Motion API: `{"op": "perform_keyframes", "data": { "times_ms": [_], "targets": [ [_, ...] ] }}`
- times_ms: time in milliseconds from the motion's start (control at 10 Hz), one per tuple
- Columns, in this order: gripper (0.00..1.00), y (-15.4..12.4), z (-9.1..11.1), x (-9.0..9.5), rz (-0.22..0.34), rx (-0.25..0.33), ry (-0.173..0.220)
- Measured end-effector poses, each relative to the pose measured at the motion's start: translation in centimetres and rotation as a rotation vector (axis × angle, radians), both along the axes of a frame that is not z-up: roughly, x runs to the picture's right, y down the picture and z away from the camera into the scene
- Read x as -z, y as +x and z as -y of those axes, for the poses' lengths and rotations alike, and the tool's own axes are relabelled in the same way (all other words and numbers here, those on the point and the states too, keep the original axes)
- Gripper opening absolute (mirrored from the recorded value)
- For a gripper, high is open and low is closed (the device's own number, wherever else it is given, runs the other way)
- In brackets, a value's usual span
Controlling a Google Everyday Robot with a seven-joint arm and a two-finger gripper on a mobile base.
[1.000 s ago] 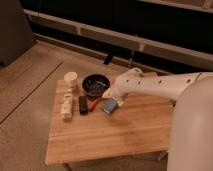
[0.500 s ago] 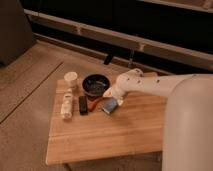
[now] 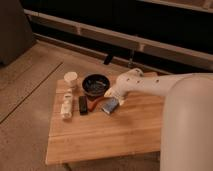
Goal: Place the white sponge in the ceramic cup
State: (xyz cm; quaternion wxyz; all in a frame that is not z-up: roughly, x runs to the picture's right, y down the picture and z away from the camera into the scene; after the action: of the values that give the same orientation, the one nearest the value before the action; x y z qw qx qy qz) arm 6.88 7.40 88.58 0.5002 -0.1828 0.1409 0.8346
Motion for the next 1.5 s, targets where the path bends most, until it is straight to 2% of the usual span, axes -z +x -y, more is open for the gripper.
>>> {"op": "perform_keyframes", "data": {
  "times_ms": [100, 300, 500, 700, 800, 1000, 1200, 1400, 1500],
  "targets": [
    [0.65, 1.0, -0.8, -1.4, -0.059, 0.006, -0.036],
    [0.65, 1.3, -1.1, -2.7, -0.106, 0.014, -0.073],
    [0.65, 0.6, -1.1, -3.8, -0.124, 0.004, -0.108],
    [0.65, -0.2, -1.2, -4.9, -0.119, -0.008, -0.139],
    [0.62, -0.4, -1.7, -5.6, -0.114, -0.013, -0.165],
    [0.46, -0.6, -2.3, -6.4, -0.103, -0.015, -0.201],
    [0.23, -0.2, -2.0, -7.1, -0.107, -0.003, -0.209],
    [0.06, 0.4, -1.1, -7.1, -0.116, 0.011, -0.182],
    [0.0, 0.3, 0.6, -6.2, -0.112, 0.008, -0.13]
  ]
}}
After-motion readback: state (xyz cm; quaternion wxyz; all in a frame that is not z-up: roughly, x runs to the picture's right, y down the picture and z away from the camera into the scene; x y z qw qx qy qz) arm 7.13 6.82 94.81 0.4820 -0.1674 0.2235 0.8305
